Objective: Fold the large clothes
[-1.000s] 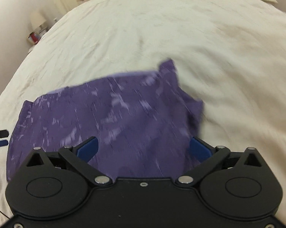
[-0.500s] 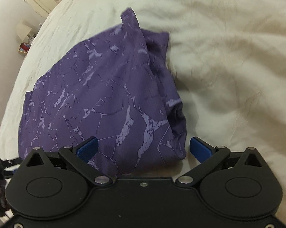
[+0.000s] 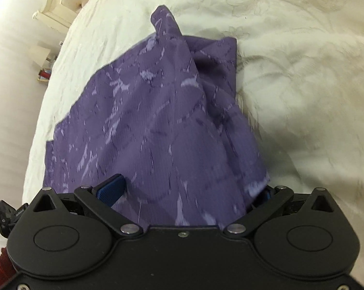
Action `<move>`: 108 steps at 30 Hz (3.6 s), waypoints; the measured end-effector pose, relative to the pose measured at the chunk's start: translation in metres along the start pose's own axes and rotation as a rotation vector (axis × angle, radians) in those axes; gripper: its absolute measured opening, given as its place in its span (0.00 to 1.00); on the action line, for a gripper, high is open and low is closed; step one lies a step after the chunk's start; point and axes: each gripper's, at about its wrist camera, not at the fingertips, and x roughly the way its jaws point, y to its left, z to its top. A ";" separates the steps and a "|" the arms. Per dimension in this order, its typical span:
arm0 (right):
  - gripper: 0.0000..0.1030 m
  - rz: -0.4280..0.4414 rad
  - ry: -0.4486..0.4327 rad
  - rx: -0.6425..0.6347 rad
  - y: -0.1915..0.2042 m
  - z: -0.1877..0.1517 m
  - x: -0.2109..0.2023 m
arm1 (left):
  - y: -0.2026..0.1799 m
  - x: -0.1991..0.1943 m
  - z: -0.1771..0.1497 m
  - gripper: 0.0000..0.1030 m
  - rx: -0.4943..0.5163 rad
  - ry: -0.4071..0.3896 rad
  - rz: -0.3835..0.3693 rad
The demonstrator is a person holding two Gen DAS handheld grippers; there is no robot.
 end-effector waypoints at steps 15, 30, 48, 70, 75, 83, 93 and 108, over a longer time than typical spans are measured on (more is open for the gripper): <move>1.00 0.011 -0.021 -0.011 -0.002 0.002 0.001 | 0.000 0.004 0.004 0.93 -0.065 0.017 0.007; 0.34 0.030 -0.010 0.022 0.032 -0.006 -0.043 | -0.009 -0.052 -0.007 0.33 -0.041 0.003 -0.150; 0.40 0.031 0.224 0.019 0.025 -0.136 -0.102 | 0.085 -0.133 -0.109 0.40 -0.014 0.080 -0.053; 0.99 -0.334 -0.059 0.122 -0.003 -0.176 -0.054 | 0.156 -0.082 -0.112 0.89 0.032 0.016 -0.071; 0.99 -0.331 -0.082 0.168 -0.005 -0.179 -0.067 | 0.162 -0.108 -0.118 0.89 0.036 0.018 -0.098; 0.99 -0.376 -0.152 0.172 -0.004 -0.162 -0.078 | 0.171 -0.152 -0.113 0.90 -0.051 -0.131 -0.005; 0.99 -0.344 -0.238 0.128 -0.001 -0.140 -0.092 | 0.121 -0.201 -0.110 0.90 0.000 -0.289 0.088; 0.99 -0.043 0.020 -0.127 -0.009 -0.122 -0.084 | -0.037 -0.137 -0.130 0.90 0.119 -0.260 0.045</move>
